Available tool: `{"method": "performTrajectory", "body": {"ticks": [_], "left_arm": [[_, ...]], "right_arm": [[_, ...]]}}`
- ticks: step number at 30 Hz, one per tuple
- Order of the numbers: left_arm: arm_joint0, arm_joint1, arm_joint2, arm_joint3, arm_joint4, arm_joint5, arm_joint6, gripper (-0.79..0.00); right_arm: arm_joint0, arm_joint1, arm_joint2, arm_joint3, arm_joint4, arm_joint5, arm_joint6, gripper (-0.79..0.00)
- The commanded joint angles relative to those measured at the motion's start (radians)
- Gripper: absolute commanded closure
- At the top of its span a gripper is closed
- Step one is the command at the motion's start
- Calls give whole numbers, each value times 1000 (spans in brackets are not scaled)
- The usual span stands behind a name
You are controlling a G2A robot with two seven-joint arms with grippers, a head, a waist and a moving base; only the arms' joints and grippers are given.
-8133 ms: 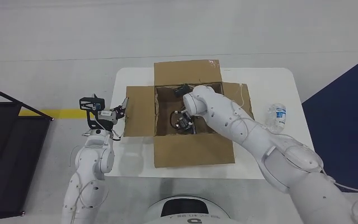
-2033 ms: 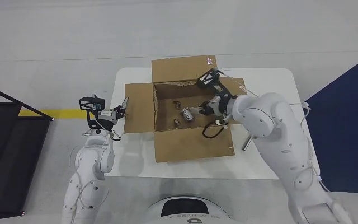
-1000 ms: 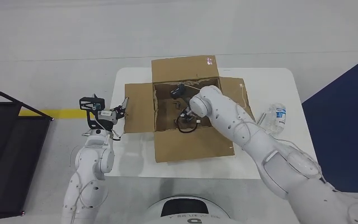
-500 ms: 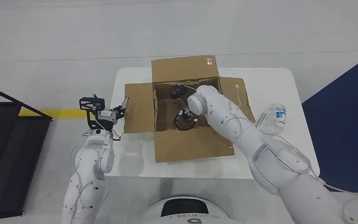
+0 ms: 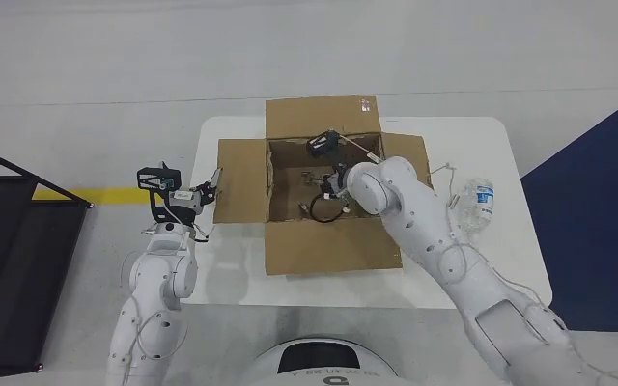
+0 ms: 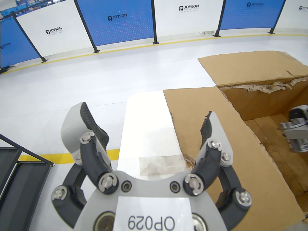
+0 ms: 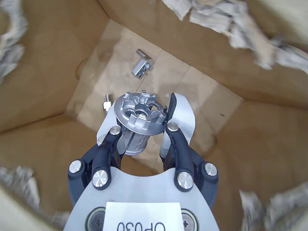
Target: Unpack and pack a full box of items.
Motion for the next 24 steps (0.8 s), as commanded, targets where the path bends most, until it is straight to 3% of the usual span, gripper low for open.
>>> {"method": "performTrajectory", "body": {"ticks": [1, 6, 11, 24], "left_arm": [[0, 0, 0, 0, 0, 0, 0, -785], [0, 0, 0, 0, 0, 0, 0, -785], [0, 0, 0, 0, 0, 0, 0, -785], [0, 0, 0, 0, 0, 0, 0, -785]], "right_arm": [[-132, 30, 92, -223, -70, 15, 3, 0], [-399, 72, 297, -531, -152, 56, -116, 0], [-620, 90, 487, -675, -113, 88, -244, 0], [-637, 92, 511, -673, -125, 87, -254, 0]]}}
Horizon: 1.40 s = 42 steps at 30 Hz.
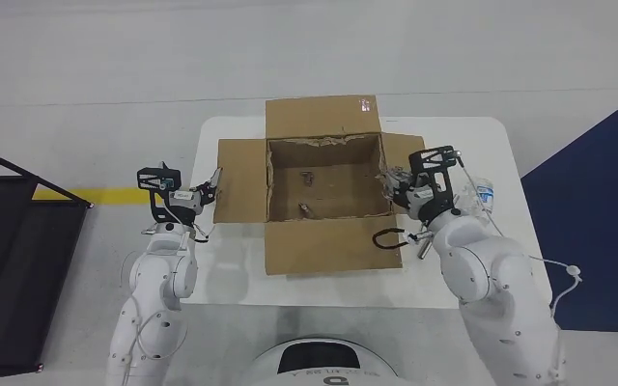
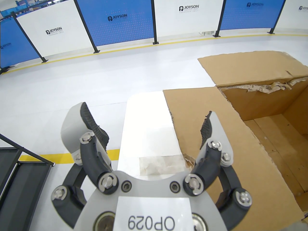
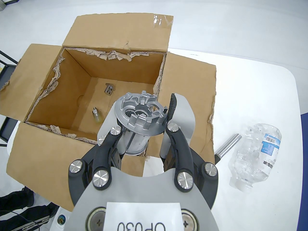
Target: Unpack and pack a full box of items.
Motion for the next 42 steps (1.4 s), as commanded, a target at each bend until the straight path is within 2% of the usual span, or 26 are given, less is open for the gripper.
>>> {"method": "performTrajectory", "body": {"ticks": [1, 6, 9, 13, 16, 17, 28, 30, 34, 38, 42], "left_arm": [[0, 0, 0, 0, 0, 0, 0, -785], [0, 0, 0, 0, 0, 0, 0, -785], [0, 0, 0, 0, 0, 0, 0, -785], [0, 0, 0, 0, 0, 0, 0, -785], [0, 0, 0, 0, 0, 0, 0, -785], [0, 0, 0, 0, 0, 0, 0, -785], [0, 0, 0, 0, 0, 0, 0, -785], [0, 0, 0, 0, 0, 0, 0, -785], [0, 0, 0, 0, 0, 0, 0, -785], [0, 0, 0, 0, 0, 0, 0, -785], [0, 0, 0, 0, 0, 0, 0, -785]], "right_arm": [[-2, -1, 10, 17, 14, 13, -30, 0], [-53, -2, 180, 44, 147, 77, -104, 0], [-104, -2, 350, 99, 292, 96, -157, 0], [-166, -4, 509, 199, 425, 71, -211, 0], [-192, -5, 565, 274, 530, -20, -243, 0], [-191, -6, 576, 301, 573, -31, -243, 0], [-191, -6, 576, 301, 573, -31, -243, 0], [-195, -11, 582, 312, 488, 42, -368, 0], [-190, -20, 553, 393, 444, 99, -512, 0], [-146, -19, 532, 529, 415, 76, -532, 0], [-81, -24, 474, 644, 293, 175, -640, 0]]}}
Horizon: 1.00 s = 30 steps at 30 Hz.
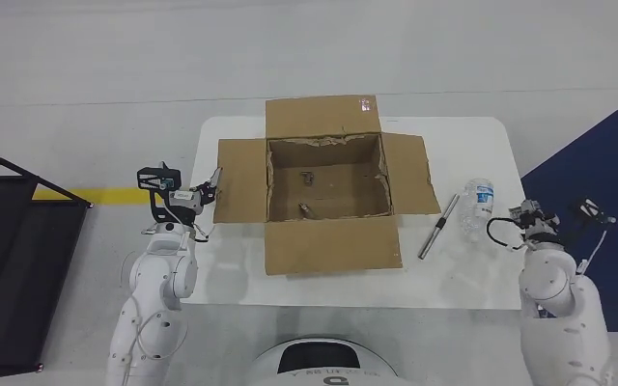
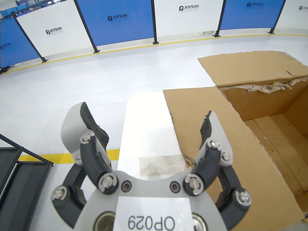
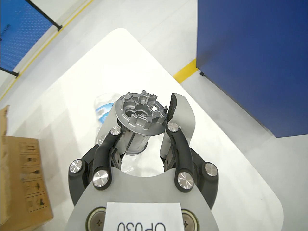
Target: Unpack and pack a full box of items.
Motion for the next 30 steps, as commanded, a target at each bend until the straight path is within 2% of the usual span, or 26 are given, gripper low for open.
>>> {"method": "performTrajectory", "body": {"ticks": [1, 6, 11, 16, 22, 23, 24, 26, 30], "left_arm": [[0, 0, 0, 0, 0, 0, 0, -785], [0, 0, 0, 0, 0, 0, 0, -785], [0, 0, 0, 0, 0, 0, 0, -785], [0, 0, 0, 0, 0, 0, 0, -785], [0, 0, 0, 0, 0, 0, 0, -785], [0, 0, 0, 0, 0, 0, 0, -785], [0, 0, 0, 0, 0, 0, 0, -785], [0, 0, 0, 0, 0, 0, 0, -785], [0, 0, 0, 0, 0, 0, 0, -785]], "right_arm": [[34, -5, -40, 56, -56, 64, -63, 0], [96, -16, -82, 143, -115, 161, -177, 0], [111, -24, -135, 180, -195, 218, -225, 0], [140, -32, -181, 220, -260, 271, -232, 0], [150, -34, -198, 235, -314, 269, -202, 0], [151, -34, -202, 241, -329, 270, -194, -9], [153, -34, -205, 246, -347, 274, -188, -77], [158, -34, -213, 256, -375, 275, -171, -154], [156, -35, -207, 255, -384, 260, -147, -182]]}}
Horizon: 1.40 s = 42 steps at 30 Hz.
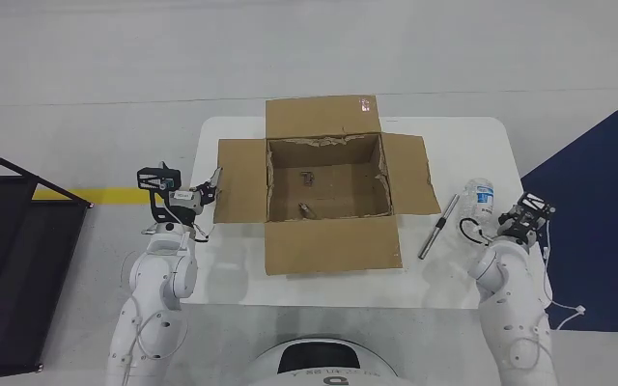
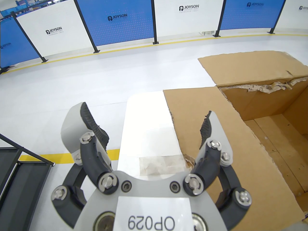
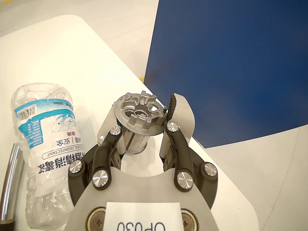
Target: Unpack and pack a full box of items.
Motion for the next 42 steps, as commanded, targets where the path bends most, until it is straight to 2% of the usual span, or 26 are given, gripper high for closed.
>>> {"method": "performTrajectory", "body": {"ticks": [1, 5, 12, 16, 17, 18, 25, 29, 36, 39, 42], "left_arm": [[0, 0, 0, 0, 0, 0, 0, -785], [0, 0, 0, 0, 0, 0, 0, -785], [0, 0, 0, 0, 0, 0, 0, -785], [0, 0, 0, 0, 0, 0, 0, -785], [0, 0, 0, 0, 0, 0, 0, -785], [0, 0, 0, 0, 0, 0, 0, -785], [0, 0, 0, 0, 0, 0, 0, -785], [0, 0, 0, 0, 0, 0, 0, -785], [0, 0, 0, 0, 0, 0, 0, -785], [0, 0, 0, 0, 0, 0, 0, -785], [0, 0, 0, 0, 0, 0, 0, -785]], "right_arm": [[-4, 0, 4, -2, -2, -9, 11, -191], [-13, -1, 11, -6, -6, -30, 28, -302], [-48, 1, 44, -55, 12, -106, 72, -388], [-72, 2, 64, -92, 15, -125, 91, -677], [-79, 2, 69, -103, 18, -130, 94, -705], [-86, 2, 74, -115, 23, -137, 97, -773], [-148, 0, 107, -210, 43, -170, 110, -785], [-179, -4, 131, -287, 73, -155, 101, -785], [-282, -17, 159, -534, 166, -164, 98, -785], [-310, -25, 134, -634, 151, -107, 95, -785], [-331, -33, 99, -730, 174, -92, 104, -785]]}}
